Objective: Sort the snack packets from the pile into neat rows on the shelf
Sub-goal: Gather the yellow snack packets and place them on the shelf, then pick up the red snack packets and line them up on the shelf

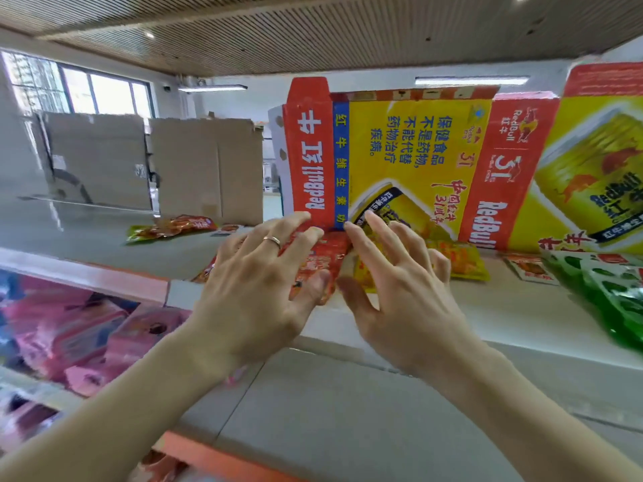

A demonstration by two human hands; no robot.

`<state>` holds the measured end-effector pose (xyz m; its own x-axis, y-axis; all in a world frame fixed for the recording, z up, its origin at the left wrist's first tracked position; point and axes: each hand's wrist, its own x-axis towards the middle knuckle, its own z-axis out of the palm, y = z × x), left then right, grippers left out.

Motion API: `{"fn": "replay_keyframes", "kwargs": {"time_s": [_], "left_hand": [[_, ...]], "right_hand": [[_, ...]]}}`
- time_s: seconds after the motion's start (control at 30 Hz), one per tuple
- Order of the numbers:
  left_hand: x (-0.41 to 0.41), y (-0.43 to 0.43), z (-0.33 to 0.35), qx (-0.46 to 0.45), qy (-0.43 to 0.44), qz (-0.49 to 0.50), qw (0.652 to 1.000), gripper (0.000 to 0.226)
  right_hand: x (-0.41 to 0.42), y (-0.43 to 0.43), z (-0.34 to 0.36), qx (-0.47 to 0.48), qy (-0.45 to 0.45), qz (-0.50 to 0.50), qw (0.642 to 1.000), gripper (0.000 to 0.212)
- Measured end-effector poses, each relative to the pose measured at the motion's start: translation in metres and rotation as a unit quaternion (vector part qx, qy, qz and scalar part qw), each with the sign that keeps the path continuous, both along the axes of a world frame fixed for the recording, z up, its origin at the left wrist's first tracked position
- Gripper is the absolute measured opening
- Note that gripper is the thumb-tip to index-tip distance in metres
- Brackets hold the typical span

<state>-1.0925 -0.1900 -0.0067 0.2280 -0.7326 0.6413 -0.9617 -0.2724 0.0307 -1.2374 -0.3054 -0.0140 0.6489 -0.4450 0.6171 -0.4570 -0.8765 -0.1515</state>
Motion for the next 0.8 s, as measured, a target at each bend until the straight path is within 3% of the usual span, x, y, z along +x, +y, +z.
{"fn": "replay_keyframes", "kwargs": {"time_s": [0.57, 0.8], "left_hand": [[0.161, 0.226, -0.036, -0.025, 0.026, 0.131, 0.991, 0.059], [0.218, 0.281, -0.053, 0.002, 0.046, 0.149, 0.988, 0.056]], "right_hand": [[0.204, 0.189, -0.020, 0.027, 0.011, 0.107, 0.994, 0.066], [0.260, 0.242, -0.030, 0.042, 0.030, 0.141, 0.989, 0.060]]}}
